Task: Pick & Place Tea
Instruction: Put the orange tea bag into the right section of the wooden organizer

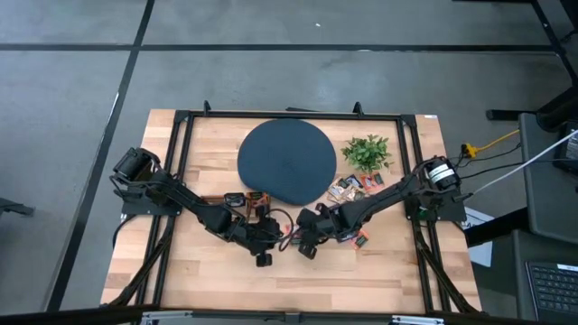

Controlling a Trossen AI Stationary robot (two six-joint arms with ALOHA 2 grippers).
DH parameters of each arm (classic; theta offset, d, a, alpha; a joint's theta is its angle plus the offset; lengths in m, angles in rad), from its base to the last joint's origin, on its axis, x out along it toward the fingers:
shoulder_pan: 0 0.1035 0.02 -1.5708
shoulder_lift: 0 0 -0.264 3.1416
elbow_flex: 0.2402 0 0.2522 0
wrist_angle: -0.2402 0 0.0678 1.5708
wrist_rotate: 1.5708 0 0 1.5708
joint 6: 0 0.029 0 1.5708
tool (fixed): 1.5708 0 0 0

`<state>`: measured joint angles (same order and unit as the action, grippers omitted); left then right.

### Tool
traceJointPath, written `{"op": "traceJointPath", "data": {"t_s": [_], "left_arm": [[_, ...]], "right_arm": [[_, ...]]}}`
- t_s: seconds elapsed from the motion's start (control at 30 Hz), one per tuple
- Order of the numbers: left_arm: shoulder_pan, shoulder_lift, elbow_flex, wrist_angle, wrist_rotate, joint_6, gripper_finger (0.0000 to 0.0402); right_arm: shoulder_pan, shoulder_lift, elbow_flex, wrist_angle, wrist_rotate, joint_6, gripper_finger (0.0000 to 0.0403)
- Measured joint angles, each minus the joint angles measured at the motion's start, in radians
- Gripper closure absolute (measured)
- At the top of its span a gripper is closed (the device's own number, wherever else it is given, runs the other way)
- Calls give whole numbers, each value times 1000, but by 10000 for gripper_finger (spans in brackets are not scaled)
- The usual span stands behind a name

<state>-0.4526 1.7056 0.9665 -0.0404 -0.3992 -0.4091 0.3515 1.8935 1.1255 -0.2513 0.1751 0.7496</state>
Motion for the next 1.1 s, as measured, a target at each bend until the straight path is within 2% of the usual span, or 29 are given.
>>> {"op": "traceJointPath", "data": {"t_s": [0.2, 0.4, 0.53, 0.77, 1.1], "left_arm": [[0, 15, 0, 10, 17, 0, 323], [0, 92, -1, 73, 20, 4, 328], [0, 123, -1, 63, -27, 11, 333], [10, 180, 0, 89, 34, 8, 350], [25, 231, 0, 155, -8, 30, 380]], "right_arm": [[14, 10, 1, -16, -1, 56, 325], [14, 23, 2, -27, -45, 52, 341], [14, 23, 2, -29, -41, 51, 343], [13, 23, 2, -38, -38, 26, 339], [27, 23, 2, -74, -34, 78, 338]]}}
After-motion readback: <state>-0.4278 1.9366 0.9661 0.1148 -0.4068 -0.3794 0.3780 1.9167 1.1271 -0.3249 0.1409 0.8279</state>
